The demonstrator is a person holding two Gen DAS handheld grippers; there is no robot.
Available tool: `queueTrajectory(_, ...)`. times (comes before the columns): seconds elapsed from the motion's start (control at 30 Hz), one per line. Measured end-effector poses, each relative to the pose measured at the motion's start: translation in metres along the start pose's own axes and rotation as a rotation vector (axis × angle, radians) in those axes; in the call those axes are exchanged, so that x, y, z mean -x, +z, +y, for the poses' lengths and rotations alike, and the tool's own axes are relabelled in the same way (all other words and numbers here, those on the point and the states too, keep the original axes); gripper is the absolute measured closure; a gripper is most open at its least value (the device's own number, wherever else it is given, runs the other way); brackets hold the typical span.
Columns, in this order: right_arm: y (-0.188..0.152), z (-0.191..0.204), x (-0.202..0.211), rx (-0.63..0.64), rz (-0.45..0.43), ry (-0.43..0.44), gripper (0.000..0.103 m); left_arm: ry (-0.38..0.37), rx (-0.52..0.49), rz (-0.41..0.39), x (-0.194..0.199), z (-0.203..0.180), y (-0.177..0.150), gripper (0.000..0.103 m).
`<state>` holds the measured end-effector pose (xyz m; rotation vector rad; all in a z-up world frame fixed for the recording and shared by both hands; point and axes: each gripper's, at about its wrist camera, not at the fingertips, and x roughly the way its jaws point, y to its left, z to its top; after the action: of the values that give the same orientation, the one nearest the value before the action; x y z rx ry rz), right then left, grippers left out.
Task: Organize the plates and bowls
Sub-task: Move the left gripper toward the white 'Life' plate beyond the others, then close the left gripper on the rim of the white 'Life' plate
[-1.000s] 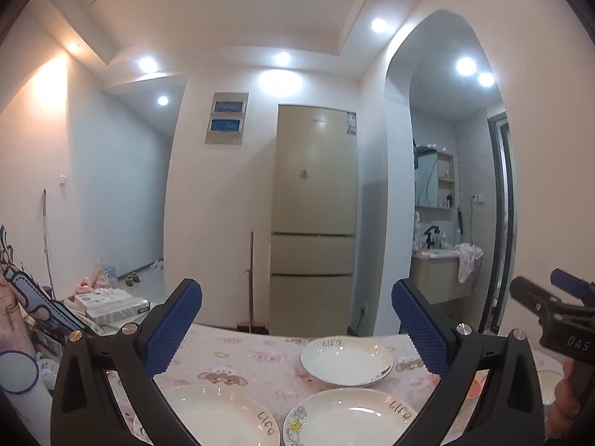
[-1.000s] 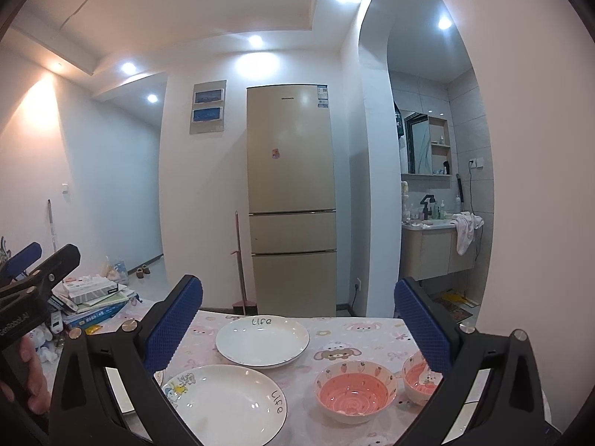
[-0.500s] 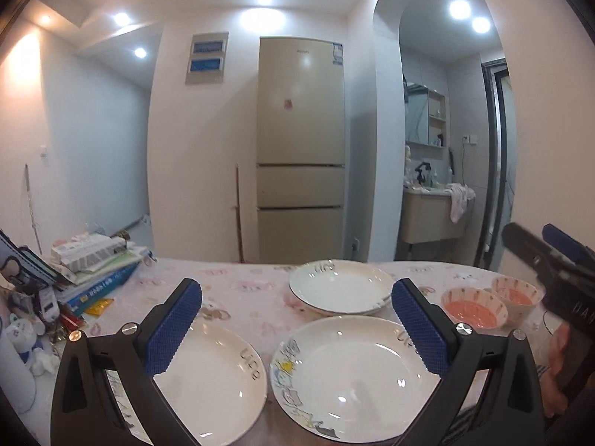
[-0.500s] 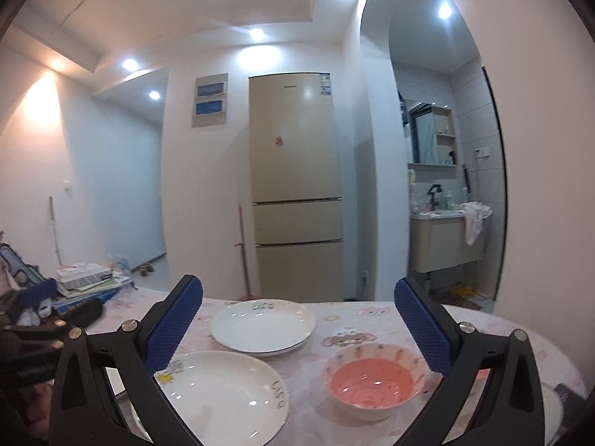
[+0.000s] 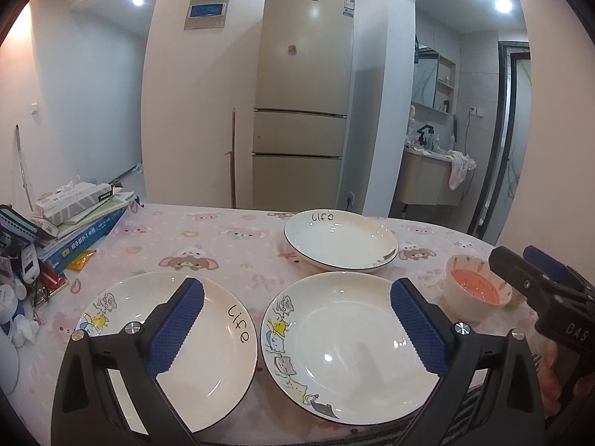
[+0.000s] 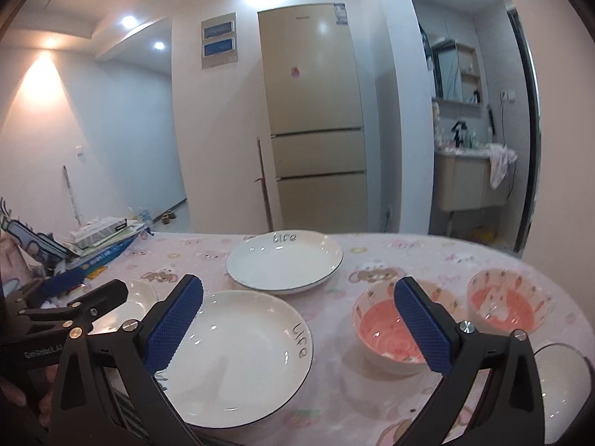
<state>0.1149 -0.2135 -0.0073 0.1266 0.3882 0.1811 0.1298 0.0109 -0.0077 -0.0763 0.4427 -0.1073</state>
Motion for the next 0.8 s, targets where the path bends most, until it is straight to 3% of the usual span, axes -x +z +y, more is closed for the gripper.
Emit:
queueTrajectory(0.23,0.009,-0.006,0.003,-0.033,0.036,0.014,0.016,-0.010,-0.025,-0.032,0.023,-0.008,0.018,0.013)
queueTrajectory(0.37,0.047,-0.003,0.015,-0.006,0.053,0.002,0.017,0.000,-0.101,-0.074,0.042,-0.023,0.055,0.012)
queueTrajectory(0.5,0.085,-0.010,0.032,0.016,0.013,0.043,0.023,0.033,-0.188,-0.156,0.050,-0.032,0.100,0.012)
queueTrajectory(0.57,0.101,-0.016,0.035,0.012,0.007,0.019,0.025,0.056,-0.166,-0.172,0.047,-0.029,0.125,0.012)
queueTrajectory(0.73,0.161,-0.034,0.031,-0.120,-0.077,0.027,0.027,0.014,-0.061,-0.162,0.028,-0.028,0.185,0.013)
queueTrajectory(0.8,0.186,-0.035,0.023,-0.144,-0.088,0.142,0.026,0.010,-0.047,-0.131,0.012,-0.031,0.205,0.017)
